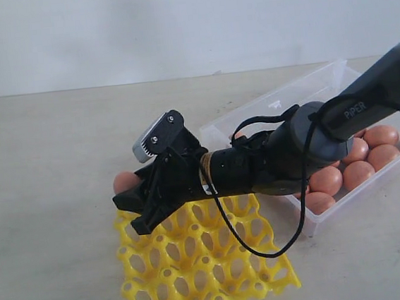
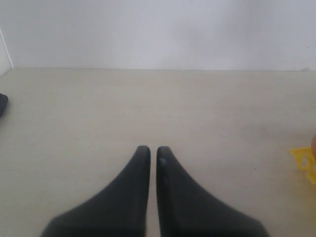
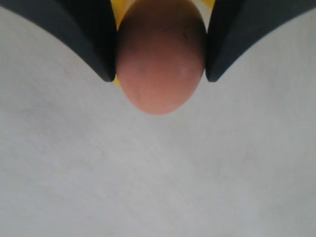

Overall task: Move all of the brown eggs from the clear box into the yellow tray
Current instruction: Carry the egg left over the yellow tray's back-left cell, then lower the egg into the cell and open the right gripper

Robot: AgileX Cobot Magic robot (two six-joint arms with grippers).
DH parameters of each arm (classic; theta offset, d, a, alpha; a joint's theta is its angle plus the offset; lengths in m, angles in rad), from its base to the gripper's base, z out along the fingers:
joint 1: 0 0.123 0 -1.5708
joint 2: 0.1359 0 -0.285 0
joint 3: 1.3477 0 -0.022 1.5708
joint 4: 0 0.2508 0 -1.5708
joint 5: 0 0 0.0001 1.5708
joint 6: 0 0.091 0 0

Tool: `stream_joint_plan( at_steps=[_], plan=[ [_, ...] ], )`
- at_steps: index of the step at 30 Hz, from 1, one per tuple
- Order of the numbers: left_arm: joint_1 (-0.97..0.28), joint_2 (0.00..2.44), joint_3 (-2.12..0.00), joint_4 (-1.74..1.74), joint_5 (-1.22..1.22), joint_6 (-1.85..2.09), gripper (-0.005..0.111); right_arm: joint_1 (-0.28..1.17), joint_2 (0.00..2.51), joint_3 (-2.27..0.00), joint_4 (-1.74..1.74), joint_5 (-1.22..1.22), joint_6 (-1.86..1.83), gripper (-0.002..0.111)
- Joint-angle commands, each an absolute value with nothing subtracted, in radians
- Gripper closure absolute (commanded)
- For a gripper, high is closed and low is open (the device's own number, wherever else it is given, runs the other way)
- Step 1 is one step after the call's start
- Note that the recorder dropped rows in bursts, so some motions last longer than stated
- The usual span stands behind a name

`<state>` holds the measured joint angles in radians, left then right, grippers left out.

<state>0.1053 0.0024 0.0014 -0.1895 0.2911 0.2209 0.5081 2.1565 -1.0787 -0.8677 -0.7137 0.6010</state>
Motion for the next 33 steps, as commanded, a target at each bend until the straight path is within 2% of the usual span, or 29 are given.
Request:
stream_joint_plan(
  at_steps=[1,13,20,33],
  plan=[
    [0.108,0.000,0.000,-0.194,0.284,0.228,0.103,0.509,2.156,-1.081,-0.910,-0.706,0.593,0.077],
    [0.108,0.000,0.000,-0.194,0.284,0.228,0.103,0.509,2.156,-1.081,-0.964,-0.706,0.574,0.076],
    [0.108,0.000,0.000,-0.194,0.284,0.228,0.103,0.509,2.156,-1.081,-0.984,-0.706,0.574,0.058],
    [0.108,0.000,0.000,-0.194,0.284,0.228,0.103,0.509,2.149,-1.081,-0.976,-0.691,0.566,0.058]
  ],
)
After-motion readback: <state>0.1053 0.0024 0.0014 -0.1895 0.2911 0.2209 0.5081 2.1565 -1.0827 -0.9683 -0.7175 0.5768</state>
